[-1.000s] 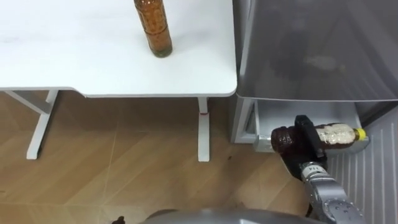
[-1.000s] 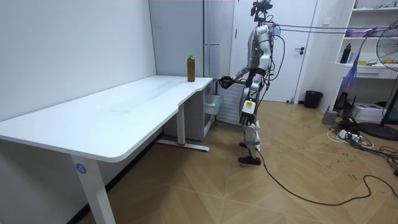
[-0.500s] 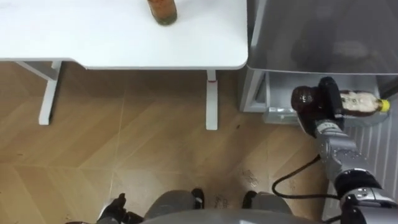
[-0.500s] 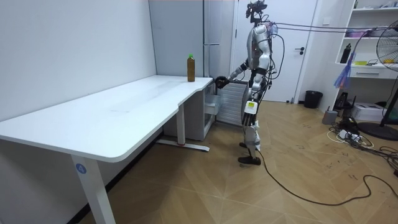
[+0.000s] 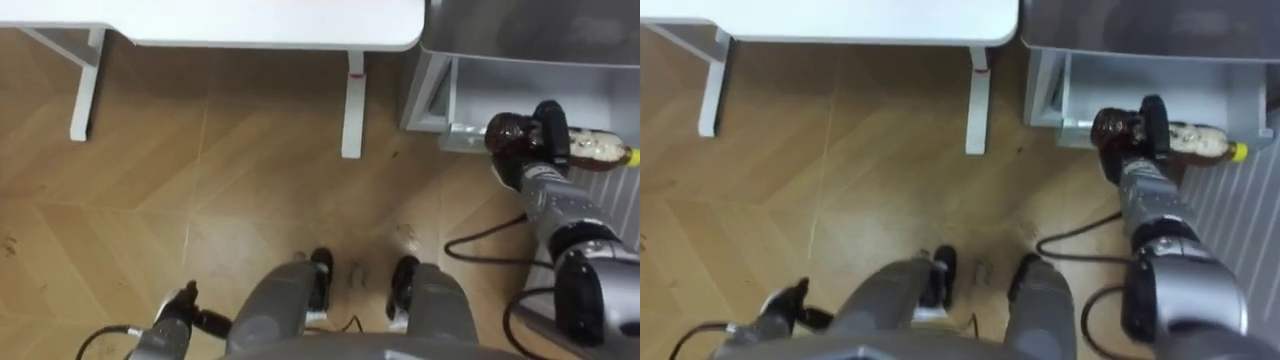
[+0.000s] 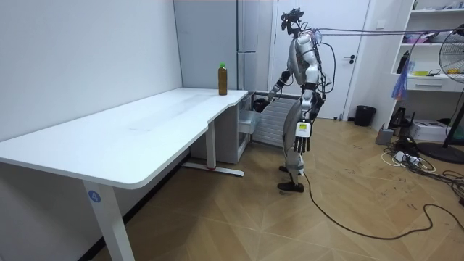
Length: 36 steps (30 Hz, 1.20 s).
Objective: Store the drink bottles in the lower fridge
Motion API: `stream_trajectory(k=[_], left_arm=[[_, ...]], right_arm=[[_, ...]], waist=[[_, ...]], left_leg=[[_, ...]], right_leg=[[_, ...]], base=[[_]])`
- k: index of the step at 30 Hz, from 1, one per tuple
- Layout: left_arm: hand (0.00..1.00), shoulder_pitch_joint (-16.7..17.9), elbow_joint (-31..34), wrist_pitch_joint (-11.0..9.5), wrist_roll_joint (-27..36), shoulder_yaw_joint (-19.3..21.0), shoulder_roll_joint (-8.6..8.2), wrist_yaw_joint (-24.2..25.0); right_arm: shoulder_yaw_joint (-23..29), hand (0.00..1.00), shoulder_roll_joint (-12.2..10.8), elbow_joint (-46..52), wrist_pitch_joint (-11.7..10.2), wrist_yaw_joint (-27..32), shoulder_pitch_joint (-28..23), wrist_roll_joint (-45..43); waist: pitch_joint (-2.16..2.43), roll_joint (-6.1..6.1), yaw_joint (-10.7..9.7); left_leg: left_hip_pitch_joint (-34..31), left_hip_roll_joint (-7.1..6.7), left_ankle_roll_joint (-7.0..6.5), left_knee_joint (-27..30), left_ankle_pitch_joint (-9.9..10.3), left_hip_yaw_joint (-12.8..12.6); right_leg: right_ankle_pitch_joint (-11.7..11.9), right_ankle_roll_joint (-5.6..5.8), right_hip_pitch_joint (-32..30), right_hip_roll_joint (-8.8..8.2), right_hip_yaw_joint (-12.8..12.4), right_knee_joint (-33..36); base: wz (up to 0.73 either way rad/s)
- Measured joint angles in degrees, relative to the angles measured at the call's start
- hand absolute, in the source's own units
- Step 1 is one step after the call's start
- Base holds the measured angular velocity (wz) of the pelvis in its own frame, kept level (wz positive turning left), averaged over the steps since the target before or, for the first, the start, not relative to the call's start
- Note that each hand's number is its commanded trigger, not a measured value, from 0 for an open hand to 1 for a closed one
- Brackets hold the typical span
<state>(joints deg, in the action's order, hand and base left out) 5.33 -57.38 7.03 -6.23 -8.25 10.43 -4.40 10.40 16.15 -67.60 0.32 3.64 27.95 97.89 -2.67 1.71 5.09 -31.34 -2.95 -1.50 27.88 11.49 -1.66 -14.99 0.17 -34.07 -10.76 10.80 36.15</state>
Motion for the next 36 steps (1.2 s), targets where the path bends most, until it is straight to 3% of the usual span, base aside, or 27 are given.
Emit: stream_trajectory(k=[10, 18, 19, 20, 28, 36], left_arm=[[0.00, -1.03, 0.10, -1.22, 0.08, 0.03, 0.31, -1.72], [0.00, -2.03, 0.00, -1.17, 1.28, -2.10, 1.58, -2.89], [0.00, -2.07, 0.00, -1.17, 2.33, -2.17, 1.58, -2.91], [0.00, -2.06, -0.01, -1.17, 2.42, -2.17, 1.61, -2.98], [0.00, -2.30, -0.60, -1.05, 4.50, -2.04, 1.85, -4.15], [0.00, -2.07, -0.69, -0.26, 4.50, -2.20, 2.12, -5.12]], right_arm=[[0.56, 1.00, 3.92, 0.01, 0.57, 1.07, 7.26, -1.44], [0.56, 1.00, 5.17, 0.38, 0.79, 5.32, 11.37, -1.84], [0.56, 0.75, 5.26, 0.37, 0.78, 6.02, 11.71, -2.63], [0.55, 0.00, 5.26, 0.37, 0.79, 6.33, 11.76, -3.02], [0.51, 0.00, 5.88, 0.46, 1.23, 12.19, 13.57, -6.13], [0.53, 0.00, 6.28, 0.46, 1.81, 13.95, 13.77, -5.71]], waist=[[-0.03, -0.29, 0.10], [-0.01, -0.46, 0.61], [0.00, -0.44, 0.56], [0.01, -0.44, 0.57], [0.01, -0.45, 0.00], [0.03, -0.44, 0.03]], left_leg=[[-3.23, -0.60, -0.27, 0.79, -0.36, -0.24], [-6.07, -0.49, -0.35, 1.64, -0.42, -0.77], [-6.09, -0.50, -0.35, 1.65, -0.43, -0.85], [-6.08, -0.51, -0.35, 1.67, -0.43, -0.93], [-6.14, -0.60, -0.71, 1.52, -0.64, -1.83], [-6.13, -0.57, -0.77, 1.40, -0.68, -1.98]], right_leg=[[-0.08, 0.21, -2.94, -0.69, 0.38, 0.46], [0.00, 0.08, -6.05, -0.61, -0.01, 1.46], [0.00, 0.08, -6.13, -0.71, -0.04, 1.61], [0.00, 0.07, -6.13, -0.70, -0.07, 1.63], [0.02, 0.28, -6.56, -1.12, -0.69, 1.91], [0.03, 0.29, -6.55, -1.08, -0.60, 1.83]], base=[[0.05], [-0.01], [0.00], [0.00], [-0.01], [0.00]])
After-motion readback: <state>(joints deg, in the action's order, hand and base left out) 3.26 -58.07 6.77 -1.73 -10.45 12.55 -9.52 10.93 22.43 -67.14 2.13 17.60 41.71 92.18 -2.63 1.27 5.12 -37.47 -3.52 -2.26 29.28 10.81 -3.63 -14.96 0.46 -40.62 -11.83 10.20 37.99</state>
